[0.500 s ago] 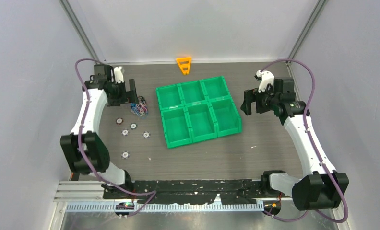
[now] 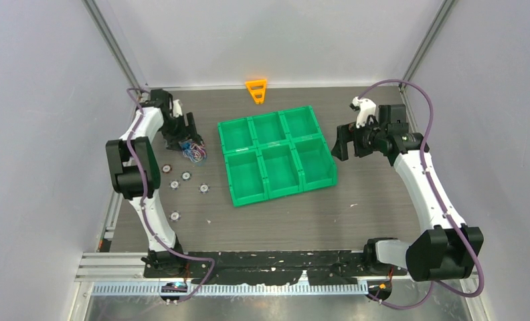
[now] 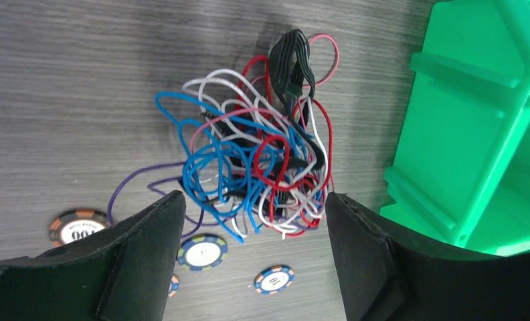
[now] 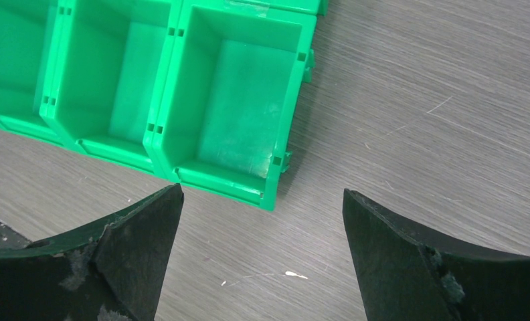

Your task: Untangle the cables

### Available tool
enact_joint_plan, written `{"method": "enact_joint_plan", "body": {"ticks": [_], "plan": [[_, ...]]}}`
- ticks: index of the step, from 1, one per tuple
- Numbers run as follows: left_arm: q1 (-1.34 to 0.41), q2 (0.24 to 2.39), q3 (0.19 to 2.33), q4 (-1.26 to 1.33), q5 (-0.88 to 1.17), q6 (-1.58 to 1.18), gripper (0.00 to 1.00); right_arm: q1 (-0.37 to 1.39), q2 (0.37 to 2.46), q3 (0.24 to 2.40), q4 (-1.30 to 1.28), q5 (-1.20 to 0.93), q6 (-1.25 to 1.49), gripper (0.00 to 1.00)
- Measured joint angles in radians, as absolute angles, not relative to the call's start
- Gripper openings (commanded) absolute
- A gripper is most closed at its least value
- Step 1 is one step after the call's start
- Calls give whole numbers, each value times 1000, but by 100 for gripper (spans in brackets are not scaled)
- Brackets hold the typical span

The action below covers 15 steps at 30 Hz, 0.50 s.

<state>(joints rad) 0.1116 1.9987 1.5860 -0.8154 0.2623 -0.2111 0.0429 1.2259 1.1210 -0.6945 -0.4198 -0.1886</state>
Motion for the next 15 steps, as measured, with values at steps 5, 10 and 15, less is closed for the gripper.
{"method": "enact_joint_plan", "body": {"ticks": [5,10,15], "plan": [[111,2044,1604,-824,278,-239,54,43,1271,1171,-739,-477,-204,95],[112,2046,1604,-841,327,-229,0,46,1325,1232,-764,-552,-212,95],[112,1975,1554,-821,397,-179,0,49,1368,1275,-793,-614,-212,95]]}}
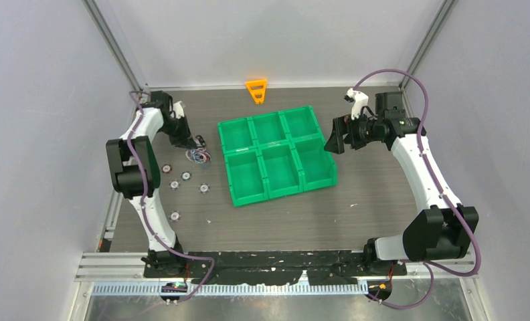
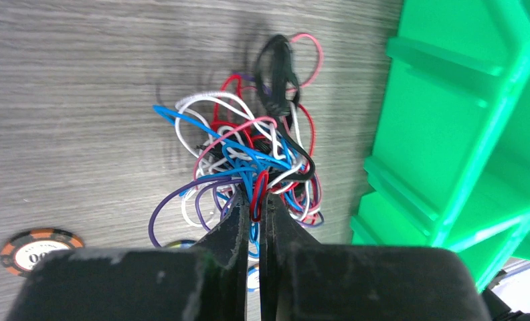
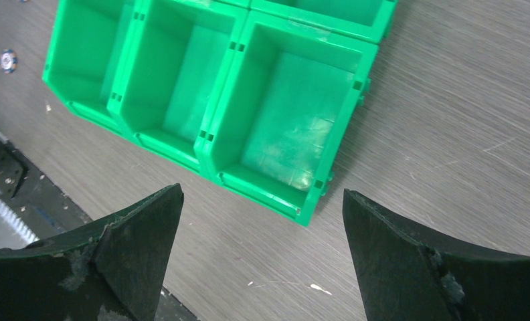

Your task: Untangle the cables

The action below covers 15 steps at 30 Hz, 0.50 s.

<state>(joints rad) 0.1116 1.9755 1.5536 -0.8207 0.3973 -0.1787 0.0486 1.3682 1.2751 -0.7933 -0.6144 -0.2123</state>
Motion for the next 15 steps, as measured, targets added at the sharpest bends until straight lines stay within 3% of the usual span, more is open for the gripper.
{"method": "enact_joint_plan", "body": {"ticks": [8,15], "plan": [[62,1326,1301,-794,599,10,0,49,1341,1299,-939,-738,-318,95],[-298,928,1082,-694,838,73,0,78,1200,1309,-1030,-902,-391,95]]}}
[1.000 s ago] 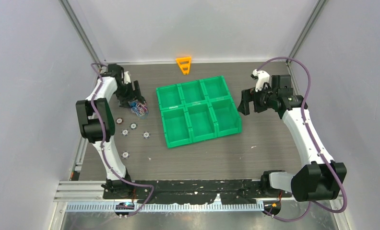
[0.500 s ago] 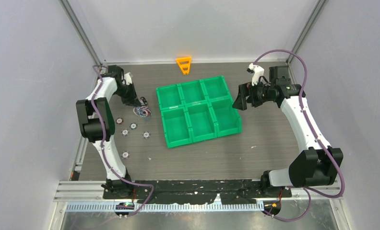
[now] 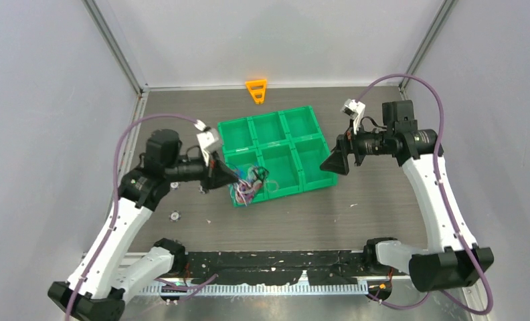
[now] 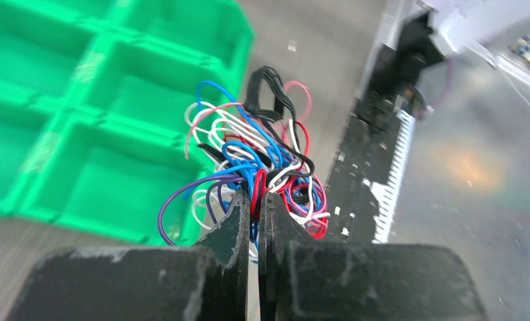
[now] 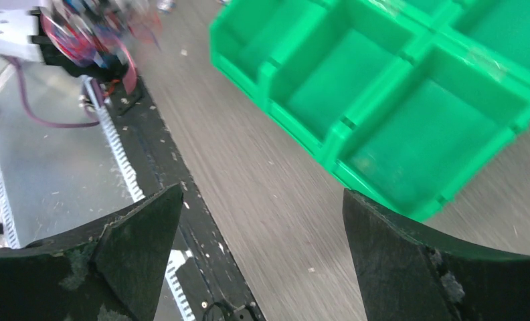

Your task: Untangle the cables

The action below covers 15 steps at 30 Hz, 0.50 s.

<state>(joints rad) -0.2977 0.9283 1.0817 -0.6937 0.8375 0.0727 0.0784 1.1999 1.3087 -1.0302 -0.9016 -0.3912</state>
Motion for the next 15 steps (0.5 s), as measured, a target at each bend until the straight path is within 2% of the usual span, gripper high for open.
{"method": "enact_joint_plan", "body": {"ticks": [3,7,14,15], "plan": [[-498,906,1008,-611,837,56,0,147,1113,1291,-992,-952,-385,95],[-696,984,1007,-525,812,60,0,314,983,1204,-919,-982,-379,95],[-833,1073,1015,-423,769,71,0,525,964,1068,-789,-939,-336,95],[-841,1075,1015,-411,759,73,0,542,982,1054,-768,-930,-330,100]]}}
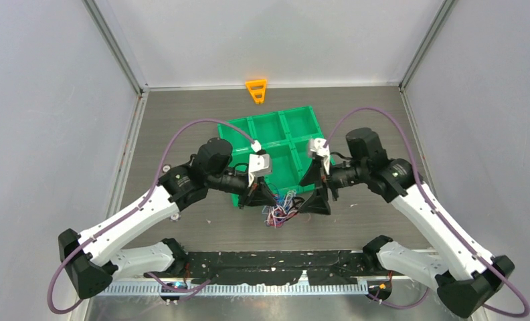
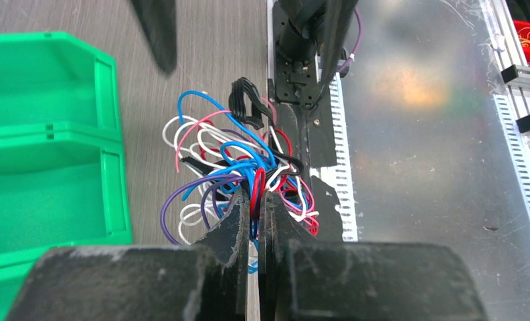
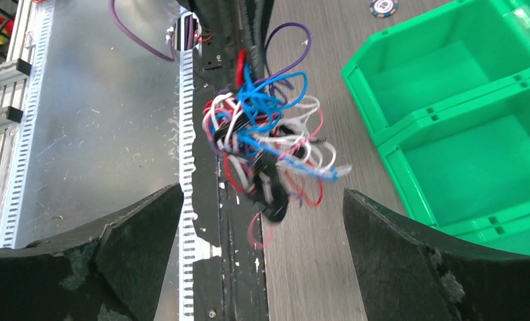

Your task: Untangle the cables

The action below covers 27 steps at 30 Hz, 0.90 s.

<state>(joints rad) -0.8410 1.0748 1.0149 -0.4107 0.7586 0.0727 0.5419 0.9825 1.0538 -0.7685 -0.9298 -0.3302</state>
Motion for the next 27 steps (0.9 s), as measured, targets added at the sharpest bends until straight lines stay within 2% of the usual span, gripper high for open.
{"method": "enact_joint_plan", "body": {"ticks": [1,2,3,4,5,10,19,27], "plan": [[-847,1075,1015,-400,751,77,0,557,1003,1043,-750,-922,-325,90],[-851,1075,1015,-389,743,82,0,567,1018,1036,-739,-917,-316,66],[-852,1074,1015,-378,734,88,0,583,1034,1024,-719,-908,-309,49],[-852,1073,1015,-370,728,92,0,591,1040,1017,-706,-900,-316,19],[-852,1070,1015,-366,722,99,0,602,1043,1010,-698,-883,-310,9],[-839,1024,1013,-408,685,183,0,572,1049,1055,-798,-805,-405,5],[-724,930,885,-699,605,642,0,185,1039,1104,-1137,-762,-805,5],[-703,837,723,-932,455,878,0,-71,1082,1101,-1331,-628,-1103,5]]}}
